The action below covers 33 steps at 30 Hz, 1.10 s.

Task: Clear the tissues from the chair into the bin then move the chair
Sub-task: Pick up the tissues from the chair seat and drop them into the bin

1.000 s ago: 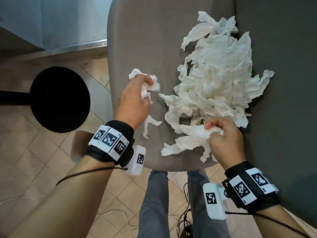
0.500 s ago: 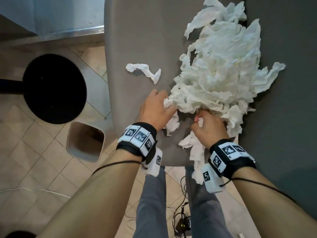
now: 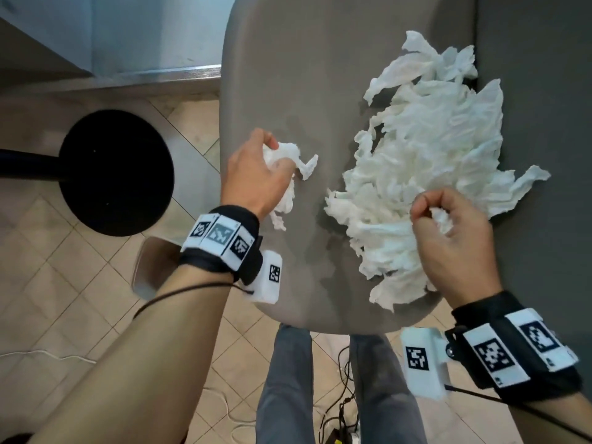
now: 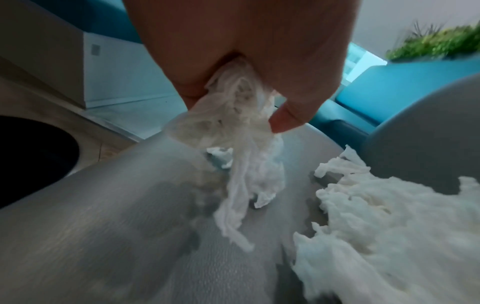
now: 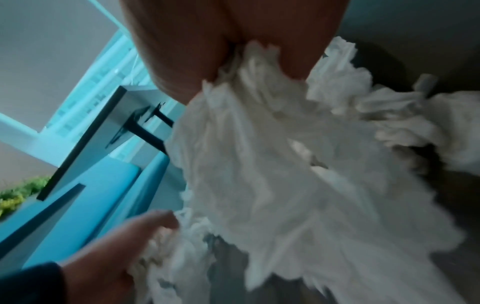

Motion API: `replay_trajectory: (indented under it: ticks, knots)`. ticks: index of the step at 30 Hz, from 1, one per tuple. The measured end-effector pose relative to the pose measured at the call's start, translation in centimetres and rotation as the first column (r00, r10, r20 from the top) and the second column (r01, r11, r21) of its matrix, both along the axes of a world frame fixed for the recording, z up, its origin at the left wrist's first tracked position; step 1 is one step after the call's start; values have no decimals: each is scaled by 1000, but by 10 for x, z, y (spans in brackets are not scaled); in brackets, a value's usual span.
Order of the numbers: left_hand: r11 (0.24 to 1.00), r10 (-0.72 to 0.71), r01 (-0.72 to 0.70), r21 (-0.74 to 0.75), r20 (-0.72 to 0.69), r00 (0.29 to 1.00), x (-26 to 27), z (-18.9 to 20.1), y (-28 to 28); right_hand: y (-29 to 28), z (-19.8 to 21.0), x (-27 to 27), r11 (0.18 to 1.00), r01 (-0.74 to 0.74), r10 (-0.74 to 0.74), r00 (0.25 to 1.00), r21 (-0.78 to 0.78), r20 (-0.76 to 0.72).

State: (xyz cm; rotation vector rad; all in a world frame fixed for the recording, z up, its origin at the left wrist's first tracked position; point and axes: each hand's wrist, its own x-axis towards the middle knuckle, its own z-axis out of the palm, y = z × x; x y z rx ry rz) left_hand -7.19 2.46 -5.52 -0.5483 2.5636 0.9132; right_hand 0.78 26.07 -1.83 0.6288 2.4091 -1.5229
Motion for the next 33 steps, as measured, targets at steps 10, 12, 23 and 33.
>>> replay_trajectory:
  ticks: [10, 12, 23, 33]
  knots:
    - [946, -223, 245, -212, 124, 967, -10, -53, 2, -9, 9, -44, 982, -14, 24, 999, -186, 48]
    - [952, -219, 241, -189, 131, 967, -4, -52, 2, -12, 11, -46, 980, -27, 37, 998, -197, 47]
    - [975, 173, -172, 142, 3, 985, 60, -1, -11, -29, 28, -52, 992, -104, 95, 989, -72, -111]
    - [789, 522, -473, 391, -20, 853, 122, 46, -42, -92, 46, -50, 955, -269, 262, 963, -128, -65]
